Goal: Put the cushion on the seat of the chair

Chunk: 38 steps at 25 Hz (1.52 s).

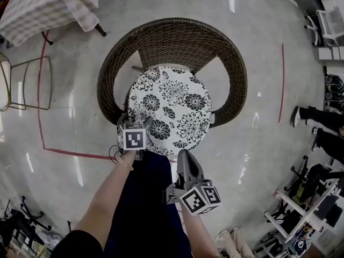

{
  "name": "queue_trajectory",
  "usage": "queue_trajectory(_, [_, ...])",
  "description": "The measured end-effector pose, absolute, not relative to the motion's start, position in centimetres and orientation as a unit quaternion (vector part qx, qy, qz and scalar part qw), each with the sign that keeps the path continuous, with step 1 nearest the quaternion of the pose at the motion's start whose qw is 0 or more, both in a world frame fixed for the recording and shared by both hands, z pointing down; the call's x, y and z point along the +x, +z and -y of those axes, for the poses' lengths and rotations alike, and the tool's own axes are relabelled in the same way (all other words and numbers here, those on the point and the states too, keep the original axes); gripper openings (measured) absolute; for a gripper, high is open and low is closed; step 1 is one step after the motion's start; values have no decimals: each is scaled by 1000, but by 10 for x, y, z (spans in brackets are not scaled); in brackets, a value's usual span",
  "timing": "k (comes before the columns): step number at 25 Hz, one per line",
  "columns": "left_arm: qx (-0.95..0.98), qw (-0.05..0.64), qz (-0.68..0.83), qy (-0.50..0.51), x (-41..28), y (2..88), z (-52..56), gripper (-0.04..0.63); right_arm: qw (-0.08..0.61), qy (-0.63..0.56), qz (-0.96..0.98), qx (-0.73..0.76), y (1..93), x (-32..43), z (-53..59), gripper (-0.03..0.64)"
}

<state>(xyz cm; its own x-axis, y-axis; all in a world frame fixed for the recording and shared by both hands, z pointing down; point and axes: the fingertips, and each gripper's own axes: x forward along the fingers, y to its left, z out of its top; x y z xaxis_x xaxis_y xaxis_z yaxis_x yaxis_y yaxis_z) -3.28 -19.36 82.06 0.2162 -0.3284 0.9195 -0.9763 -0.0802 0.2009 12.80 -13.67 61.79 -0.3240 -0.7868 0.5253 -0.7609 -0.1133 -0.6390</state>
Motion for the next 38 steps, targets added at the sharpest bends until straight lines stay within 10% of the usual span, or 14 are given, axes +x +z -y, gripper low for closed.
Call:
queue_trajectory(12, [653, 406, 548, 329, -44, 789, 192, 402, 19, -466, -666, -583, 615, 129, 124, 25])
queue_trajectory(21, [687, 360, 558, 297, -40, 751, 191, 26, 53, -468, -656, -590, 606, 136, 121, 25])
queue_trajectory(38, [783, 359, 468, 195, 31, 616, 171, 25, 72, -461, -660, -589, 563, 171, 134, 23])
